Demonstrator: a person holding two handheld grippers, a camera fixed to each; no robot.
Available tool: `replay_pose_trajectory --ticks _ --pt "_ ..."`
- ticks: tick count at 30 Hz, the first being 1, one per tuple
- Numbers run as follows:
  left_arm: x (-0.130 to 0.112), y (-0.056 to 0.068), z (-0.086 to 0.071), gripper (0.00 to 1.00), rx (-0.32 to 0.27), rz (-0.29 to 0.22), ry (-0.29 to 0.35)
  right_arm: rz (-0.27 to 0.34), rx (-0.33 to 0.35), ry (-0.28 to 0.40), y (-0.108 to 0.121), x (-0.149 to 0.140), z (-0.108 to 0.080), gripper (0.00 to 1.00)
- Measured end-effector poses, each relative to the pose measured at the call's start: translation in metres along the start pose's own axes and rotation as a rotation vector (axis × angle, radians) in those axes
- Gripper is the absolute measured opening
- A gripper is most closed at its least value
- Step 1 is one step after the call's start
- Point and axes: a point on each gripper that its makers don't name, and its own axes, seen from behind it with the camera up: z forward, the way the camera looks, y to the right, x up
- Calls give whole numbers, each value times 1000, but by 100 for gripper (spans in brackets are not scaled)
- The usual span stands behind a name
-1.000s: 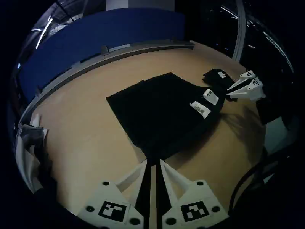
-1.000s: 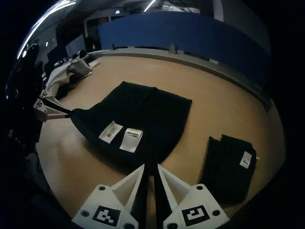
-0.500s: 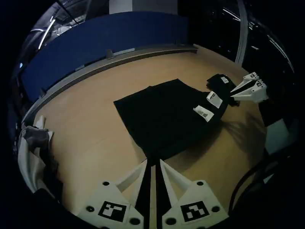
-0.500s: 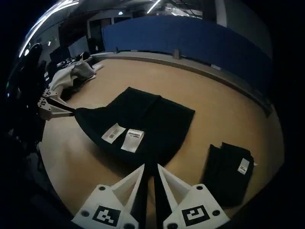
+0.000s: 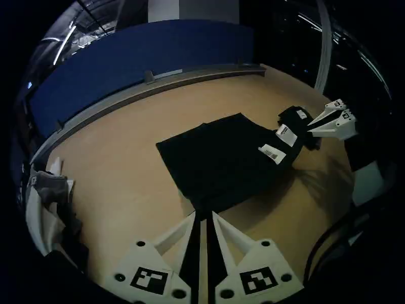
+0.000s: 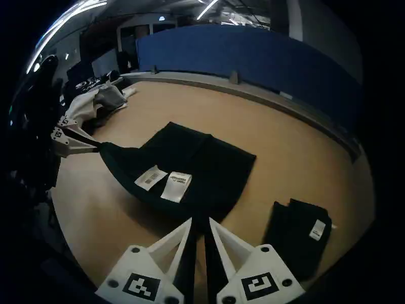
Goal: Fold towel
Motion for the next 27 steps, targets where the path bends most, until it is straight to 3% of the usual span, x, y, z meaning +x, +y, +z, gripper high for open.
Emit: replay_pose_trajectory --ticks 6,12,18,27 --pt "18 -9 1 7 11 -20 20 -7 -5 8 8 15 1 9" --pt "38 -21 9 7 28 -8 36 -16 -9 10 18 30 6 9" --pt "59 -36 24 7 44 -4 41 -14 -11 6 28 47 17 9" --pt "72 -59 59 7 45 -54 25 24 2 -22 47 60 49 9"
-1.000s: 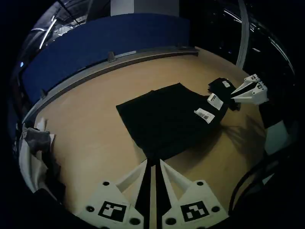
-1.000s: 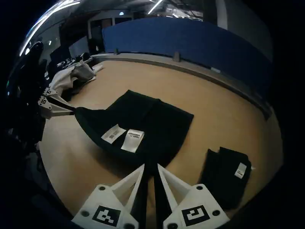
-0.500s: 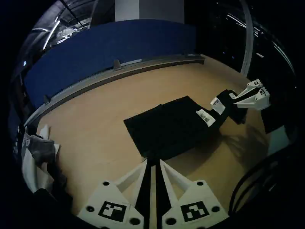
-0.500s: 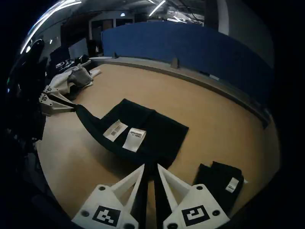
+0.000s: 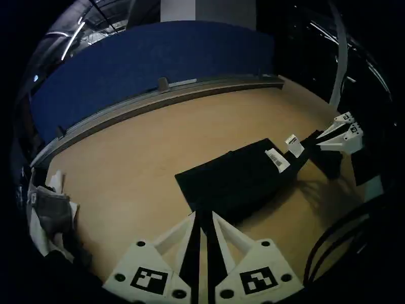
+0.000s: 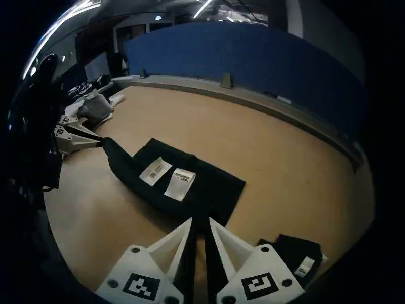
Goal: Fold towel
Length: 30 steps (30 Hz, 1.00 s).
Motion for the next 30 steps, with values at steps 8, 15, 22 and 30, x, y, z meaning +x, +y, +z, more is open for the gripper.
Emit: replay_pose_trajectory --ticks 8,15,22,30 --pt "2 -13 32 7 8 7 -11 14 -5 -34 11 1 25 9" --pt "0 -16 45 8 2 15 -26 10 -13 -56 15 -3 37 9" --pt "-1 -23 61 8 3 21 -42 14 -34 -61 25 0 52 9" --pt "-5 -34 89 12 23 22 -65 10 -76 -80 42 3 76 18"
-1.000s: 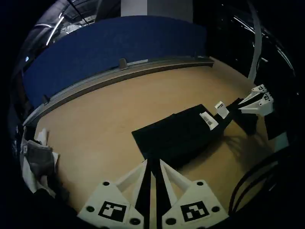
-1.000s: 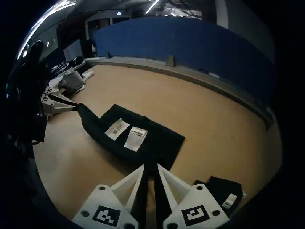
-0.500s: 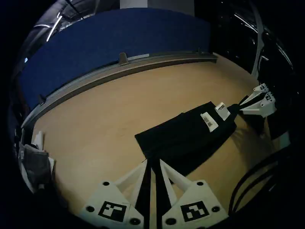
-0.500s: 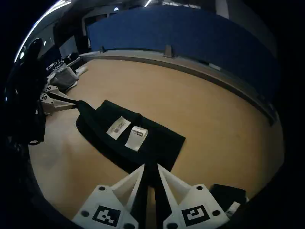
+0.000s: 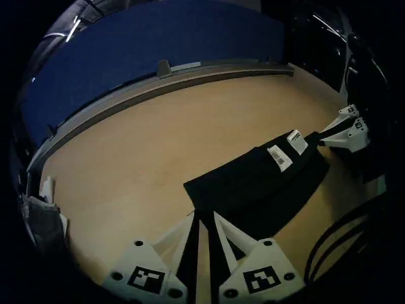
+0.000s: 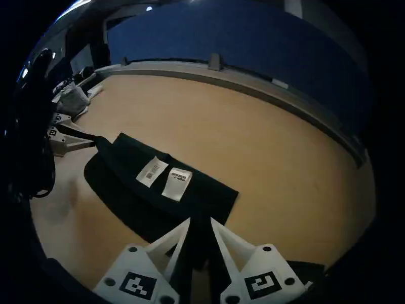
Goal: Fold towel
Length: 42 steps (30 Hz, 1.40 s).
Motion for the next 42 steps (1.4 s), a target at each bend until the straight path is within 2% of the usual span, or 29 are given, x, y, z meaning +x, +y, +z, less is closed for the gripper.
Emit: replay_pose_trajectory --ticks 3,9,13,16,19,21,22,24,35,42 --pt "-1 -4 7 17 13 -11 -8 -3 -16 -4 3 1 6 28" --pt "-2 -9 16 22 24 -16 -8 -22 -50 -5 11 4 14 37" --pt "-2 -13 19 25 37 -8 -5 -37 -77 -6 18 4 18 49" --pt "-2 -17 21 28 52 -10 -2 -44 -103 -3 24 6 21 66" --pt "-1 -21 22 40 68 -19 4 -47 -123 3 29 8 23 90" --pt "-1 -24 23 48 76 -25 6 -49 -132 9 31 9 24 99" --pt "-1 -25 23 53 77 -27 5 -48 -139 12 32 10 25 100" --pt "-1 -26 23 56 80 -28 3 -48 -155 18 36 12 26 100" --pt "4 -32 22 64 105 5 9 -43 -235 45 52 24 30 100" --pt "11 -41 20 70 132 -20 30 -38 -259 61 58 29 26 100"
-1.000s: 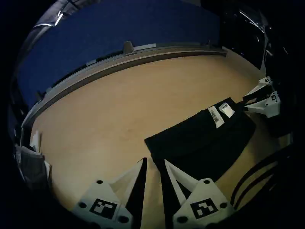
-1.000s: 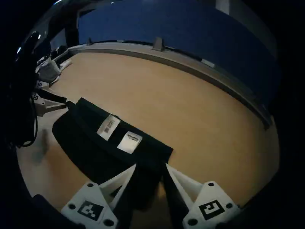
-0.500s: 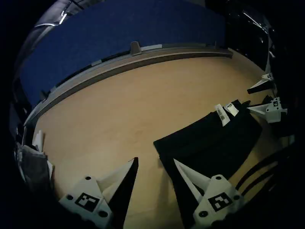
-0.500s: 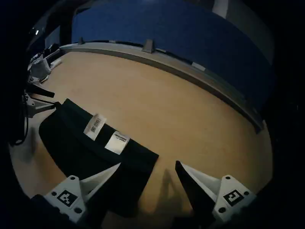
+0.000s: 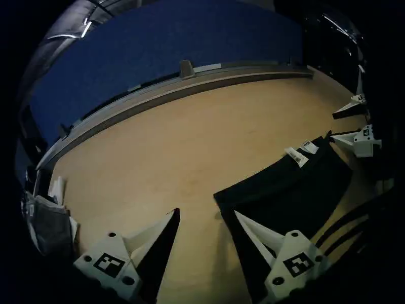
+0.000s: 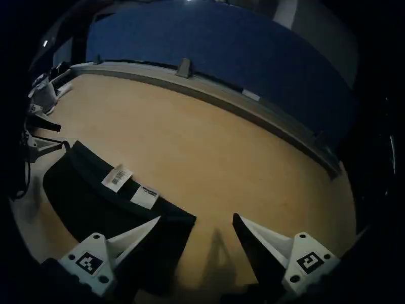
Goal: Fold towel
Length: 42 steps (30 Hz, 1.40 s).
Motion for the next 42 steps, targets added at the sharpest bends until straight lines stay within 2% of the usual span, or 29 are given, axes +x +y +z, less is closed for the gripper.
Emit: replay_pose_trajectory --ticks 8,12,14,20,26,30,36,42 --pt "5 -3 -6 79 -4 -9 13 16 22 13 -2 2 -10 100" --pt "4 -2 -11 87 -14 -16 17 21 45 17 -6 0 -19 100" --pt "3 -1 -15 96 -17 -21 20 22 58 16 -8 -2 -22 100" --pt "0 4 -34 96 -32 -36 36 23 114 7 -22 -14 -39 100" --pt "-8 8 -63 97 -32 -63 55 13 173 -9 -35 -31 -60 100" --pt "-16 2 -87 97 13 -87 77 -9 201 -19 -41 -41 -72 100" --pt "-31 -8 -124 97 82 -147 108 -26 223 -29 -44 -50 -82 100" --pt "-47 -14 -149 97 126 -206 124 -30 246 -33 -47 -53 -85 100"
